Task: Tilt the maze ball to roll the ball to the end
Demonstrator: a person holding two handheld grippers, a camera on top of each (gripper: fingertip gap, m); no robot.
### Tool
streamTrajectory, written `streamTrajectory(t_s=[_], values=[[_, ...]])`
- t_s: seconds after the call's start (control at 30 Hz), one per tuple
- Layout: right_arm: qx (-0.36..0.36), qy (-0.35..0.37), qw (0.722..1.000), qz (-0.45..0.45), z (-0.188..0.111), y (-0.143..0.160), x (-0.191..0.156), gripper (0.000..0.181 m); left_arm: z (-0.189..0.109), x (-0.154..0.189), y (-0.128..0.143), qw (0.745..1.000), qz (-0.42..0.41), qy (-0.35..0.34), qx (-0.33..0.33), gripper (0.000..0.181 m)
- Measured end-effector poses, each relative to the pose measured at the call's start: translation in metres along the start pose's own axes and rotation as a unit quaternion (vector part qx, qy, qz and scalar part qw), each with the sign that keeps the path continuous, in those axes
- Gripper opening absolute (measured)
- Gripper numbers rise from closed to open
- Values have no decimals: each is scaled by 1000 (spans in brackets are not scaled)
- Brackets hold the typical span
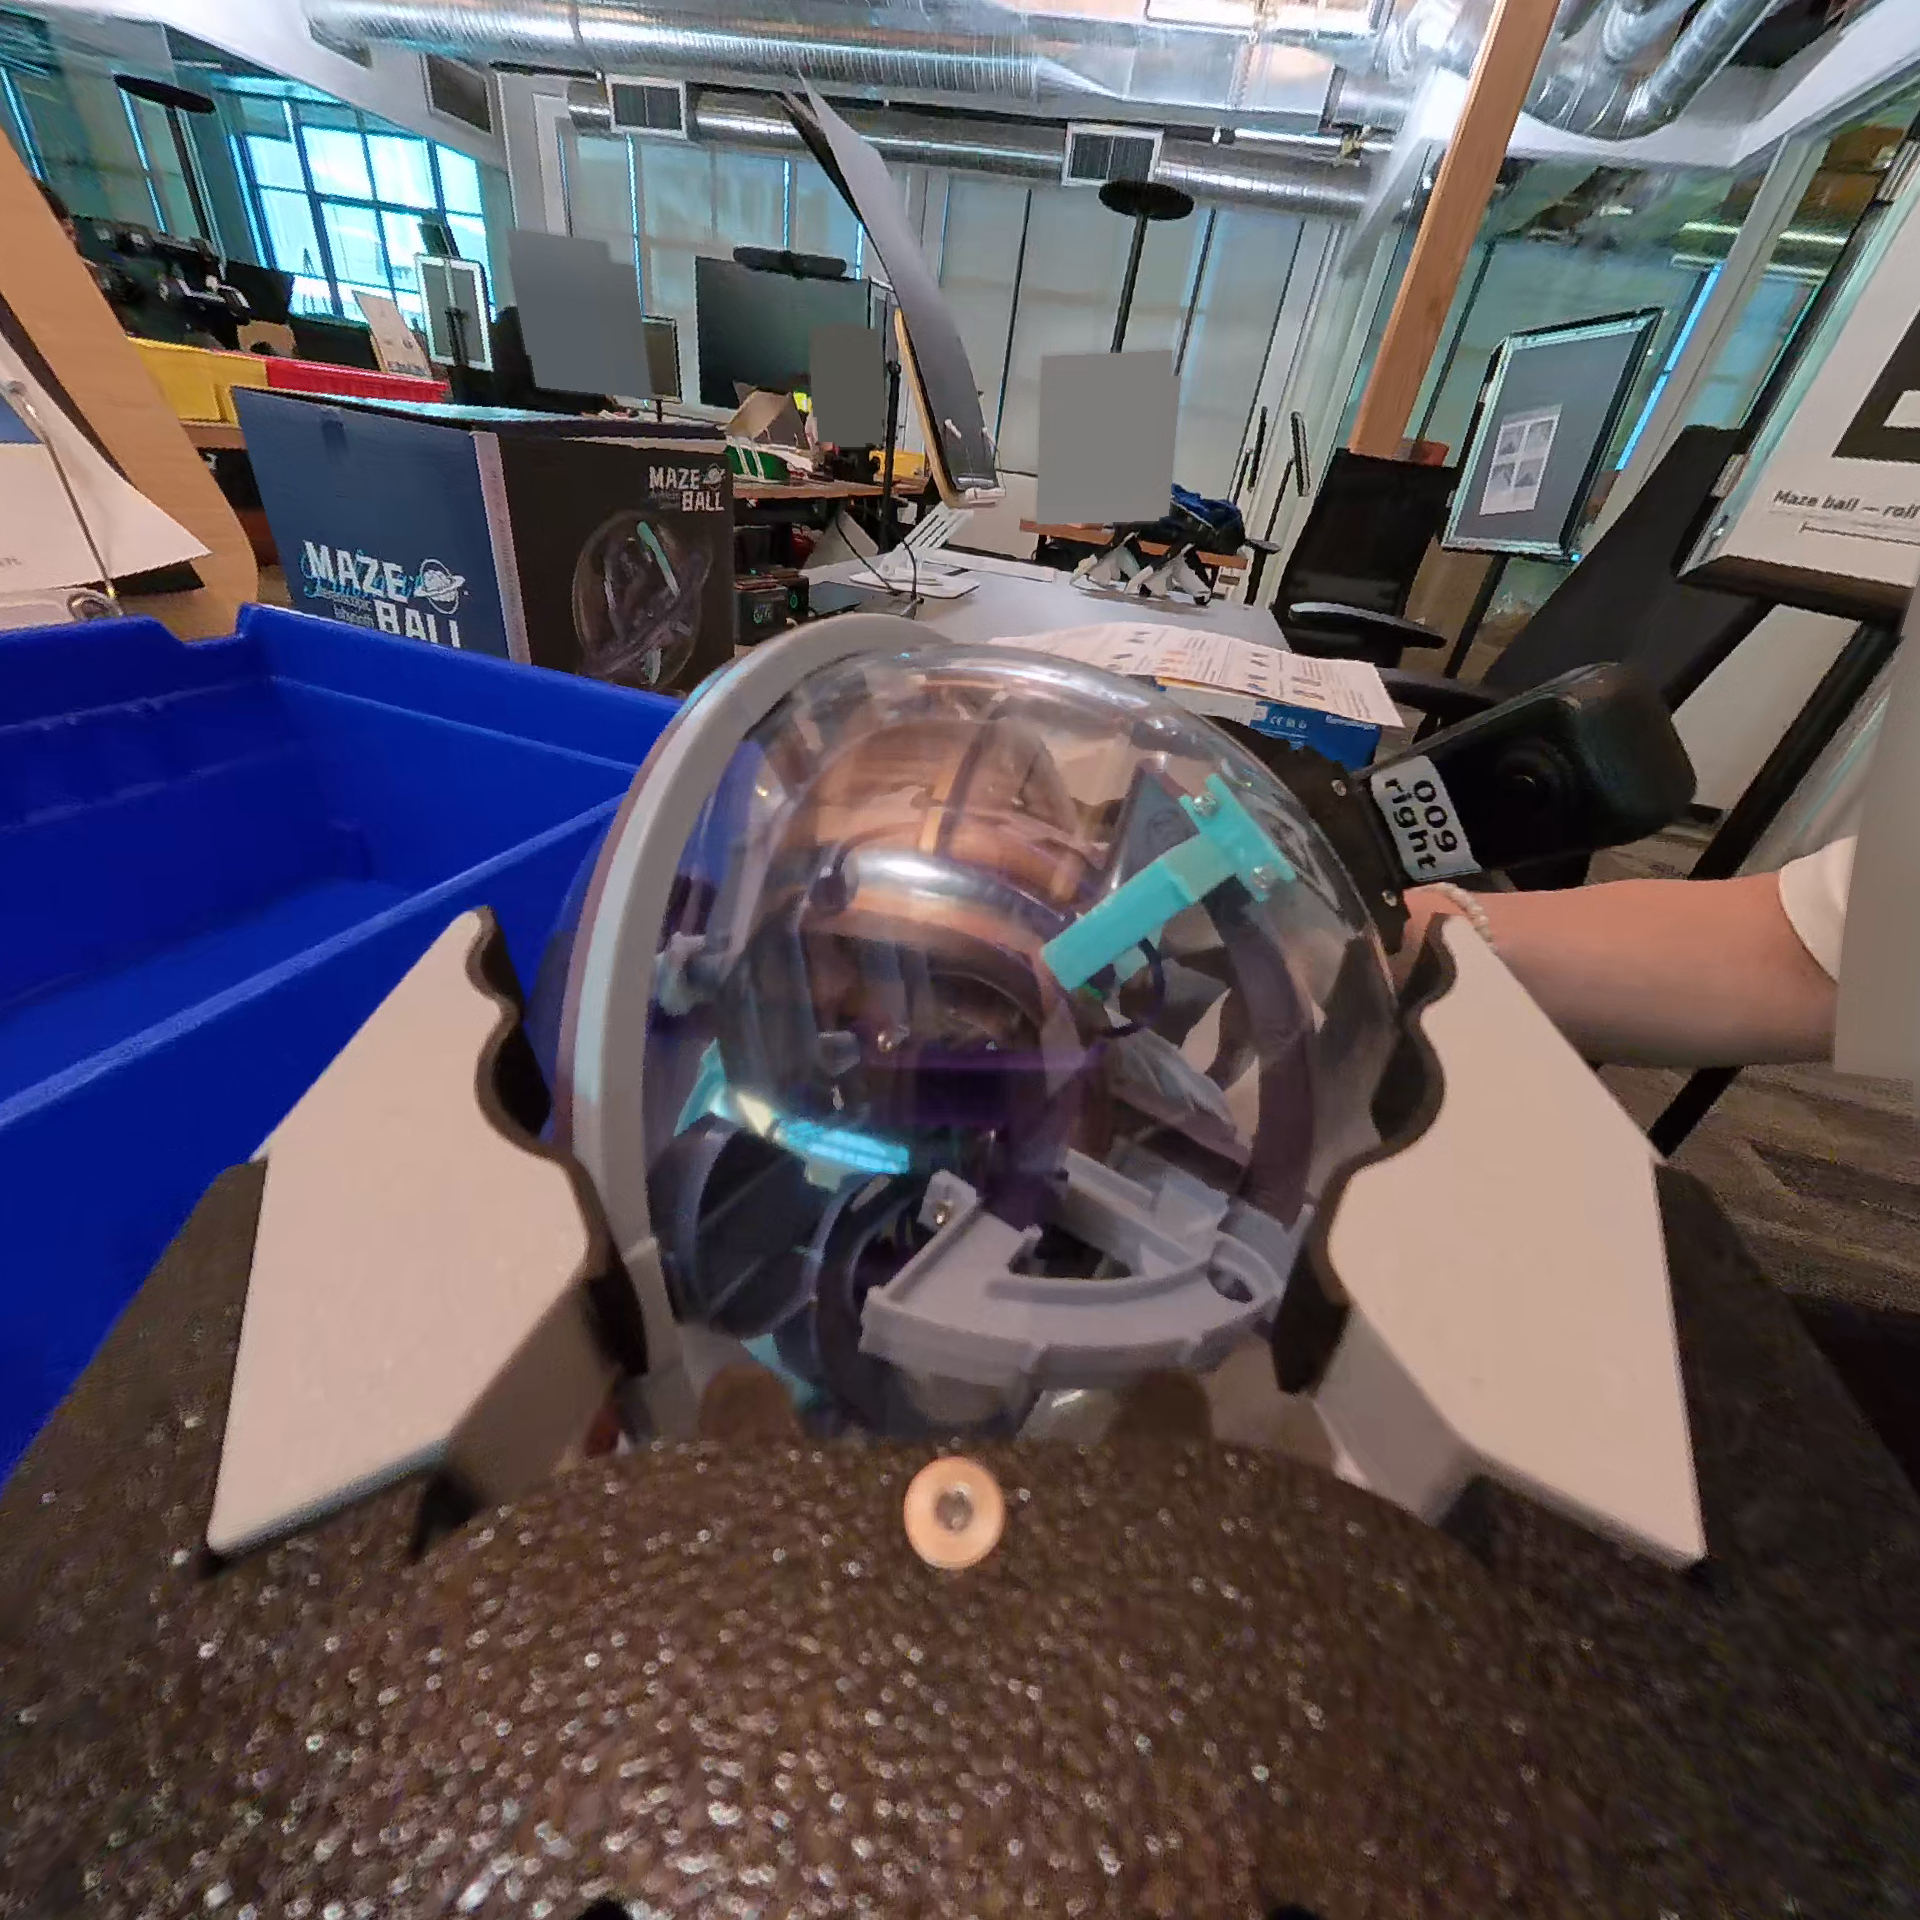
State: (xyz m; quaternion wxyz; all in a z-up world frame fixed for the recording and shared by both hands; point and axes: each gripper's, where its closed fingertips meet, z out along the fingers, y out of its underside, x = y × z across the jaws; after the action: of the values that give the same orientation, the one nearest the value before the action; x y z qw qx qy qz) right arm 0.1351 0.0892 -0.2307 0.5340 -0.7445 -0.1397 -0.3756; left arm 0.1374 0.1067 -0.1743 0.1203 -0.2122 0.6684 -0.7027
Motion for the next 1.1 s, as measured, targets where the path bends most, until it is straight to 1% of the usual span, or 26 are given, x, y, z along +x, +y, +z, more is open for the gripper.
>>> streamTrajectory(t_s=[0.27,0.47,0.6,0.67,0.8,1.0,1.1], values=[[3,-3,1000,0,2,-2,-1,126,-2,2,0,1000,15,-7,3,158],[33,-36,999,23,14,-5,3,133,-4,-8,-1,1000,7,-23,13,158],[49,-33,998,-6,24,-2,7,138,-5,-15,-2,999,16,-35,16,158],[60,-41,997,-8,26,-1,9,138,-4,-18,-2,999,17,-43,16,158],[65,-41,997,-11,26,-1,10,138,-3,-19,-3,999,19,-44,23,158],[57,-44,997,-6,23,6,14,138,5,-20,-2,998,19,-51,8,158],[56,-46,997,-6,22,6,14,138,4,-19,-2,998,20,-51,11,158]])
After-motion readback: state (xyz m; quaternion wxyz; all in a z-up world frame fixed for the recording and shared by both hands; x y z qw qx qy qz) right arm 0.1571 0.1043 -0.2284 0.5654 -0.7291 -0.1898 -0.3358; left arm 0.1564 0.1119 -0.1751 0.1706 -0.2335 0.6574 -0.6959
